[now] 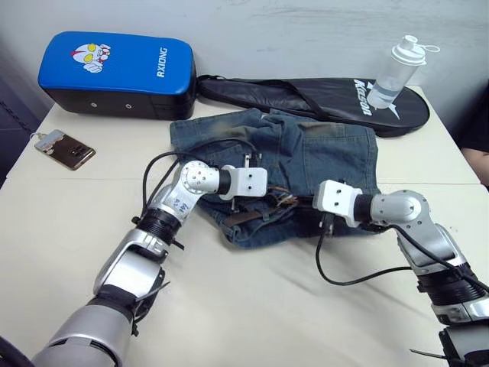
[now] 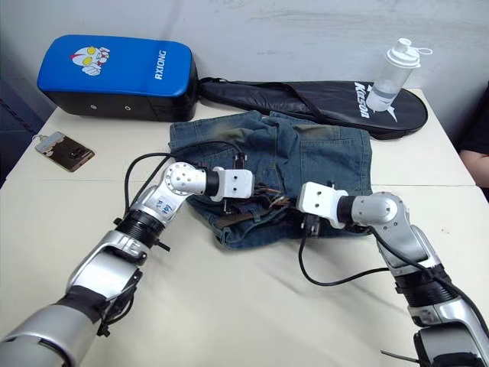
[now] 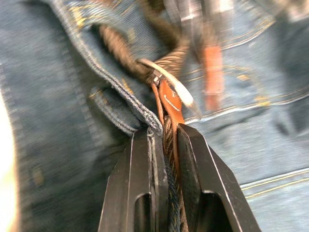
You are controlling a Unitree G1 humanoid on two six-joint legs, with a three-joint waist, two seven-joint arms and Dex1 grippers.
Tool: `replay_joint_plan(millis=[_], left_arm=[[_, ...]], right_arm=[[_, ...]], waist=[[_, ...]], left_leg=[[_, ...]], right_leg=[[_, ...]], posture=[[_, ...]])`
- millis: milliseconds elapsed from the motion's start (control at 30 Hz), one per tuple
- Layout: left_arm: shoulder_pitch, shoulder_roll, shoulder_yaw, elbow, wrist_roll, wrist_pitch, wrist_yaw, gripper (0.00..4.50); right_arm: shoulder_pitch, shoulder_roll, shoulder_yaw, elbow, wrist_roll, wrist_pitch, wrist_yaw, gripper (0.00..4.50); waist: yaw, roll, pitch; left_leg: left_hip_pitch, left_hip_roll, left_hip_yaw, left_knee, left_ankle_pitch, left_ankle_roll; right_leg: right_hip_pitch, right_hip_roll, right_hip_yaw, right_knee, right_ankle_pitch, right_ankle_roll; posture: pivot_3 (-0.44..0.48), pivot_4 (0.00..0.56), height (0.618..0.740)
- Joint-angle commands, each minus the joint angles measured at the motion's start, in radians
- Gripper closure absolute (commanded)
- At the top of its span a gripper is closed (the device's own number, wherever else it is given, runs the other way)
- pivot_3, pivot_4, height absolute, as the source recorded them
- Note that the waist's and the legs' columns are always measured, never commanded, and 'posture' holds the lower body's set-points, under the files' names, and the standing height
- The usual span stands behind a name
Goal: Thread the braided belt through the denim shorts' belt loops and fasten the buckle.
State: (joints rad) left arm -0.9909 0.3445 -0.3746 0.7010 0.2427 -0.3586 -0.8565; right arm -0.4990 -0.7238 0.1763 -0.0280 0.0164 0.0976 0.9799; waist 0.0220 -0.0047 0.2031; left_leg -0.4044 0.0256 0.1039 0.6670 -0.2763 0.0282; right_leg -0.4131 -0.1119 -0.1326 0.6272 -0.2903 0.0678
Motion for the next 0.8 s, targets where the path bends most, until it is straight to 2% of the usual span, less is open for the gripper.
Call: replay_joint_plan(millis=[33, 467, 800], left_arm=[[-0.055, 0.005, -0.002, 0.053, 0.012, -0.047, -0.018, 4.50], [-0.062, -0.085, 0.031, 0.063, -0.023, -0.045, -0.007, 4.50], [-0.046, -0.098, 0.029, 0.049, -0.023, -0.043, -0.028, 4.50]], right_arm=[[-0.037, 0.014, -0.060, -0.021, 0.017, 0.015, -0.049, 4.39], [-0.036, 0.037, -0.042, -0.057, 0.014, 0.058, -0.054, 4.39], [-0.054, 0.034, -0.042, -0.035, -0.003, 0.064, -0.059, 4.39]], waist=[[0.000, 0.000, 0.000], [0.000, 0.000, 0.000], [0.000, 0.000, 0.000]], left_leg=[[0.000, 0.000, 0.000, 0.000, 0.000, 0.000], [0.000, 0.000, 0.001, 0.001, 0.000, 0.001], [0.000, 0.000, 0.001, 0.001, 0.000, 0.001]], right_leg=[[0.000, 0.000, 0.000, 0.000, 0.000, 0.000], [0.000, 0.000, 0.000, 0.001, 0.000, 0.001], [0.000, 0.001, 0.001, 0.001, 0.000, 0.001]], posture=[[0.000, 0.150, 0.740], [0.000, 0.150, 0.740], [0.000, 0.150, 0.740]])
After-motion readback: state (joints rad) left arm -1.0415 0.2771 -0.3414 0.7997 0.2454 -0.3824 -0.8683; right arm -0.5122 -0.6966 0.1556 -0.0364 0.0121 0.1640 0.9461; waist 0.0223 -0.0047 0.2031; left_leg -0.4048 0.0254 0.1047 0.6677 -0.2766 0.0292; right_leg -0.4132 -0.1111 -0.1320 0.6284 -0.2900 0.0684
